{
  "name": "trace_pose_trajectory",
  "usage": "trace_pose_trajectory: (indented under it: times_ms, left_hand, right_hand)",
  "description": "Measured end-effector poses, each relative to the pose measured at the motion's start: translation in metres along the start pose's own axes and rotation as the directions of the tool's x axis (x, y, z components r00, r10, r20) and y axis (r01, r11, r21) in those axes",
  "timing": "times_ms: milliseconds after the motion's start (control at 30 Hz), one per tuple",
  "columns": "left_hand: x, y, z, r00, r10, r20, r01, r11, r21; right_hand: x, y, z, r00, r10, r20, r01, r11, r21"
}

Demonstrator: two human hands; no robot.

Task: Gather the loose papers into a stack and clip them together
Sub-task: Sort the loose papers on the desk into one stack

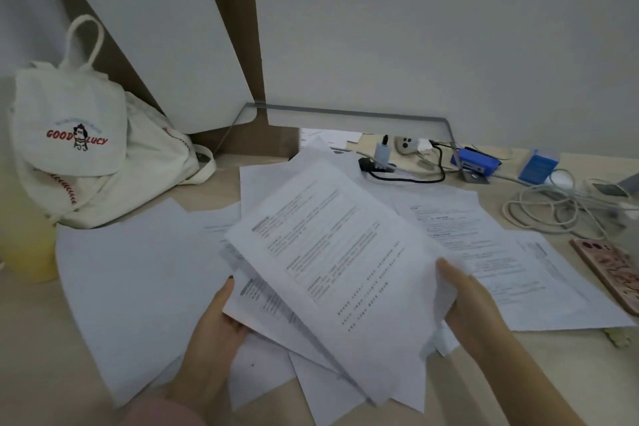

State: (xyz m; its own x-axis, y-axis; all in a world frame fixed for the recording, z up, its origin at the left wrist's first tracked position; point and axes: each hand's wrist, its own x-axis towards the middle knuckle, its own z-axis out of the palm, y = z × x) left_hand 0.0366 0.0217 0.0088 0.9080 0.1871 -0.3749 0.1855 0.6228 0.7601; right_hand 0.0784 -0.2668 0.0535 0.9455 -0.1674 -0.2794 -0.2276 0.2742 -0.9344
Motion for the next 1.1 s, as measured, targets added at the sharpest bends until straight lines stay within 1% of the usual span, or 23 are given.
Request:
trace_pose_trajectory:
  times_ms: [67,133,233,333,367,433,467,500,533,567,600,633,667,733,767,900,933,1033,1067,1100]
  left_hand:
    - [-0.002,-0.007,0.005,1.000,0.002,-0.016,-0.002,1.000,-0.021]
    - [-0.003,-0.015,0.007,1.000,0.007,-0.007,-0.007,1.000,-0.001]
    - [-0.001,-0.024,0.011,1.000,0.029,-0.004,-0.028,0.988,0.150]
    - [0.002,-0.030,0.015,0.996,0.052,-0.072,-0.027,0.949,0.314]
    - [0.004,-0.031,0.018,0.995,0.059,-0.085,-0.026,0.937,0.349]
    - [0.009,-0.028,0.023,0.992,0.079,-0.098,-0.033,0.915,0.401]
    - [0.011,-0.026,0.025,0.991,0.084,-0.105,-0.032,0.909,0.417]
    - [0.013,-0.023,0.026,0.990,0.086,-0.109,-0.033,0.906,0.422]
    - [0.014,-0.019,0.027,0.991,0.085,-0.105,-0.032,0.902,0.431]
    - [0.015,-0.015,0.027,0.992,0.086,-0.093,-0.035,0.894,0.447]
    - [0.016,-0.010,0.027,0.993,0.088,-0.077,-0.042,0.883,0.468]
    - [0.018,-0.007,0.027,0.994,0.089,-0.058,-0.050,0.871,0.488]
    - [0.019,-0.004,0.027,0.995,0.089,-0.039,-0.058,0.862,0.504]
    - [0.021,-0.002,0.029,0.994,0.103,-0.025,-0.076,0.853,0.517]
    - [0.023,-0.003,0.030,0.992,0.118,-0.036,-0.083,0.855,0.512]
    - [0.026,-0.017,0.035,0.982,0.164,-0.090,-0.102,0.873,0.478]
    - [0.026,-0.022,0.035,0.983,0.157,-0.094,-0.093,0.872,0.481]
    - [0.028,-0.035,0.037,0.987,0.142,-0.075,-0.084,0.853,0.515]
    - [0.028,-0.037,0.038,0.987,0.146,-0.069,-0.087,0.842,0.532]
    - [0.028,-0.040,0.038,0.986,0.153,-0.067,-0.091,0.830,0.551]
  right_hand:
    - [0.006,0.022,-0.001,0.993,0.086,-0.087,-0.090,0.995,-0.038]
    - [0.009,0.038,-0.001,0.977,0.149,-0.153,-0.170,0.976,-0.135]
    - [0.010,0.050,0.001,0.968,0.198,-0.154,-0.230,0.945,-0.232]
    - [0.009,0.045,0.003,0.983,0.156,-0.093,-0.178,0.929,-0.323]
    - [0.008,0.041,0.002,0.991,0.115,-0.067,-0.131,0.928,-0.350]
    - [0.010,0.032,-0.002,0.998,-0.036,-0.042,0.014,0.898,-0.440]
    - [0.013,0.028,-0.006,0.990,-0.131,-0.057,0.083,0.851,-0.518]
    - [0.017,0.026,-0.012,0.972,-0.224,-0.073,0.134,0.780,-0.612]
    - [0.022,0.023,-0.019,0.949,-0.306,-0.078,0.161,0.681,-0.714]
    - [0.026,0.022,-0.026,0.929,-0.365,-0.069,0.157,0.554,-0.817]
    - [0.031,0.022,-0.033,0.919,-0.391,-0.050,0.134,0.428,-0.894]
    - [0.034,0.023,-0.040,0.926,-0.377,-0.033,0.104,0.336,-0.936]
    - [0.036,0.024,-0.046,0.941,-0.338,-0.029,0.068,0.273,-0.960]
    - [0.036,0.025,-0.052,0.970,-0.237,-0.053,-0.010,0.180,-0.984]
    - [0.035,0.027,-0.054,0.976,-0.211,-0.046,-0.019,0.131,-0.991]
    - [0.038,0.031,-0.052,0.958,-0.279,0.069,0.042,-0.102,-0.994]
    - [0.040,0.031,-0.051,0.952,-0.294,0.083,0.046,-0.130,-0.990]
    - [0.045,0.031,-0.055,0.934,-0.341,0.107,0.054,-0.160,-0.986]
    - [0.045,0.029,-0.057,0.931,-0.350,0.099,0.049,-0.148,-0.988]
    - [0.045,0.026,-0.060,0.930,-0.360,0.068,0.041,-0.083,-0.996]
